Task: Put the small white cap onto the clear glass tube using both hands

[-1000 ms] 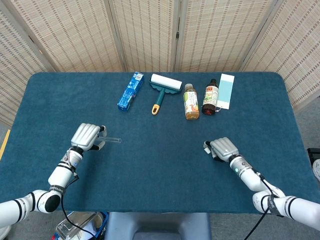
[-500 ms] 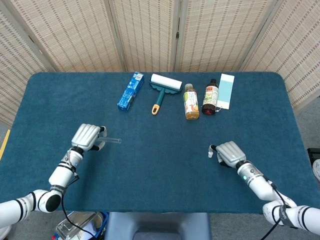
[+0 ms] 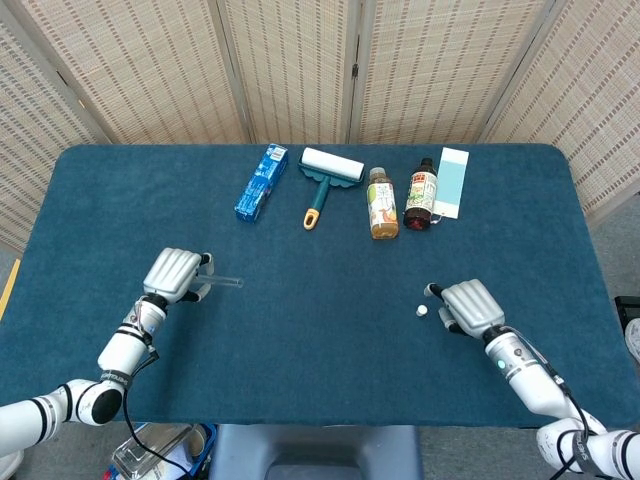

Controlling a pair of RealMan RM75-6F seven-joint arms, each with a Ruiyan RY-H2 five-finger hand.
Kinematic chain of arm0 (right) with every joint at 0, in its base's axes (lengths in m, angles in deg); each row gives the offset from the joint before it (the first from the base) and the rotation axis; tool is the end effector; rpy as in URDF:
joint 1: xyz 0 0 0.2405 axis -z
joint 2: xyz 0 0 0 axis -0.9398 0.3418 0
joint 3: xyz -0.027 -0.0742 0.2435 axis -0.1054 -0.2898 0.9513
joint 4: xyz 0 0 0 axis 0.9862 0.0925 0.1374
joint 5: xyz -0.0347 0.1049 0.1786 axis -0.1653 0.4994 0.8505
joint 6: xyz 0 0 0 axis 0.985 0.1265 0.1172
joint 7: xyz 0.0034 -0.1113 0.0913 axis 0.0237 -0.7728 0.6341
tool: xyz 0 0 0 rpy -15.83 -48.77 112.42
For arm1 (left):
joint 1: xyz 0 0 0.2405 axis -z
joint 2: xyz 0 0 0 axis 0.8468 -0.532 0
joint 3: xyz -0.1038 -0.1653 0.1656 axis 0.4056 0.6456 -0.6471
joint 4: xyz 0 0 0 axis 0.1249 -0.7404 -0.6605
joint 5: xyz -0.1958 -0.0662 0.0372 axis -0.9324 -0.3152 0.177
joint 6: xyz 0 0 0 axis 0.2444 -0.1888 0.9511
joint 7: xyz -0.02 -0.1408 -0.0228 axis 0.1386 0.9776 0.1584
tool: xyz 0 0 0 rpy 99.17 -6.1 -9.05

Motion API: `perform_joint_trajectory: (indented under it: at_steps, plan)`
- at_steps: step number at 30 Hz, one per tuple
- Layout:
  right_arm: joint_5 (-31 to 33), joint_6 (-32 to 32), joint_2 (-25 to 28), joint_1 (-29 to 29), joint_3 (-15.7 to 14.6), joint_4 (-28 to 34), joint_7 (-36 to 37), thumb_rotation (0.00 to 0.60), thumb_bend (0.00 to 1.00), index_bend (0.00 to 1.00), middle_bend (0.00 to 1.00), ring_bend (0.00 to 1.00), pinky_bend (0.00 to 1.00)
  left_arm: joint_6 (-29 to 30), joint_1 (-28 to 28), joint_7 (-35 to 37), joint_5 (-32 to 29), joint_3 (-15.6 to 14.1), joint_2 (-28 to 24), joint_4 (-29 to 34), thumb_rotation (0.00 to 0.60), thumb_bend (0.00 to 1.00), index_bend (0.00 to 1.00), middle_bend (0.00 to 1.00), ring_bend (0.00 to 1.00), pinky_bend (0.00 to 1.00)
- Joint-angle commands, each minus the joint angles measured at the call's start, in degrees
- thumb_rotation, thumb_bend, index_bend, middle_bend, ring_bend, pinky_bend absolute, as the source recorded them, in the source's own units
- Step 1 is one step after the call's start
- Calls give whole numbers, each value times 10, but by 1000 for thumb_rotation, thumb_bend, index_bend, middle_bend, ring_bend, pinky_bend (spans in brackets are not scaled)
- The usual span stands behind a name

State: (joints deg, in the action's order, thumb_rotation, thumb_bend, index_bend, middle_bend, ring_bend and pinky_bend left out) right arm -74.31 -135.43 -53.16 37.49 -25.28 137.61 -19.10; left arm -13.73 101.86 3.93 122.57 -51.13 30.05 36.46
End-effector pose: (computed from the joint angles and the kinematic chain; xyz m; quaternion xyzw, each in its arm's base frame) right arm -0.2475 -0.2965 0.0571 0.7696 -0.3740 0.2621 0.4463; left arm -0.1857 0.3761 0.0381 -0.7380 -0.3623 -0.3218 0.4696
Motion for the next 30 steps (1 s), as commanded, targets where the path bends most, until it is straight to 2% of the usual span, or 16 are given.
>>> perform_joint_trajectory:
  at_steps: [1, 2, 7, 20, 30]
  plan:
    - [-5, -22, -3, 10, 6, 2, -9, 600, 37, 288, 995, 1000, 1000, 0, 0, 0, 1, 0, 1, 1, 600, 348, 617, 1000, 1000, 1000]
    - [-5, -26, -4, 11, 7, 2, -11, 600, 5, 288, 995, 1000, 1000, 0, 0, 0, 1, 0, 1, 1, 600, 348, 617, 1000, 1000, 1000]
    - [-1, -24, -10, 13, 7, -4, -17, 600, 6, 288, 999, 1000, 1000, 1, 1, -4, 3, -2, 2, 3, 600, 348, 617, 1000, 1000, 1000]
    - [22, 33, -55, -8, 15, -69, 0, 600, 143, 390, 1000, 1000, 1000, 4, 2, -16, -2, -1, 3, 10, 600, 348, 616, 1000, 1000, 1000]
    - [35, 68, -89, -29, 24, -111, 10, 600, 225, 421, 1000, 1000, 1000, 4, 1, -19, -6, -2, 4, 9, 600, 348, 617, 1000, 1000, 1000]
